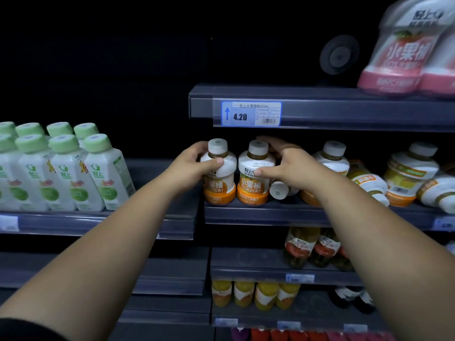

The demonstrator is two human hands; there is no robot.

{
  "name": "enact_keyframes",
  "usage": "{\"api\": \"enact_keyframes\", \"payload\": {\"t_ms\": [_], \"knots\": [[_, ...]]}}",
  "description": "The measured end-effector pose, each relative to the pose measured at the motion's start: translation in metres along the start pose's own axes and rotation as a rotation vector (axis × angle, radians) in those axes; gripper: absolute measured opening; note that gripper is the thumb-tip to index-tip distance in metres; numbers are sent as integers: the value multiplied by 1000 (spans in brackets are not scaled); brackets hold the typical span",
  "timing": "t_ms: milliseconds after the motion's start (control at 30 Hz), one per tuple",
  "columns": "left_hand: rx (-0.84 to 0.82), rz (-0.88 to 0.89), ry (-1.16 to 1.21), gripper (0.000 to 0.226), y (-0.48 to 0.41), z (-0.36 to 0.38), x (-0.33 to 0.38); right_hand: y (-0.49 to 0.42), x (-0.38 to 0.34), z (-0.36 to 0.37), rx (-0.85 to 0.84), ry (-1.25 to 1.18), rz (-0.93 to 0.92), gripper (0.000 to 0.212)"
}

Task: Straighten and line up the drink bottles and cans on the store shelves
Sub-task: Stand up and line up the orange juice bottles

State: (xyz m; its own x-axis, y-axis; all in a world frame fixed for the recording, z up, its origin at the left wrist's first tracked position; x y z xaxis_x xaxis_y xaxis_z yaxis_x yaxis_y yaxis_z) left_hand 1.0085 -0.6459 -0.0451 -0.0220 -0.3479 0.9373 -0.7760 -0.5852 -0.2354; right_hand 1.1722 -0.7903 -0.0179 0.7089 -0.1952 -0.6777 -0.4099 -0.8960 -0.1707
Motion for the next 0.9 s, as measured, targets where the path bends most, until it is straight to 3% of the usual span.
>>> {"api": "enact_keyframes", "payload": {"t_ms": [200,533,700,800,900], "knots": [[141,31,-118,52,4,-8,3,2,0,2,-7,-72,1,80],[176,59,-281,36,12,-3,6,4,4,8,-81,-111,13,94],[257,87,-364,86,18,-4,21,-1,-1,8,-11,-79,8,95],[352,205,-491,86,32,0,44,2,-1,5,-18,-42,-5,102],[344,328,-664,83,39,17,69,16,13,-3,54,-44,26,112]]}}
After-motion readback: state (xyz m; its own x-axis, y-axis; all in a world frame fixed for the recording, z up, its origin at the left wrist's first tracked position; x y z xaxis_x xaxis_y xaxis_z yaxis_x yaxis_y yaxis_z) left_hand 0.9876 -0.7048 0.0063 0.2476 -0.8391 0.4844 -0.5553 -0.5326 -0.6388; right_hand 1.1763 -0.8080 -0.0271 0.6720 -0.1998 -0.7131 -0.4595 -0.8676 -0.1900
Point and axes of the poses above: each hand's wrist, its own y-axis away from the middle knuckle, its own z-axis out of the palm, x = y × z, the point moved 10 cm from there along -y, towards the middle knuckle, and after that the axes turned 4 degrees about z, right-handed, at the moved point
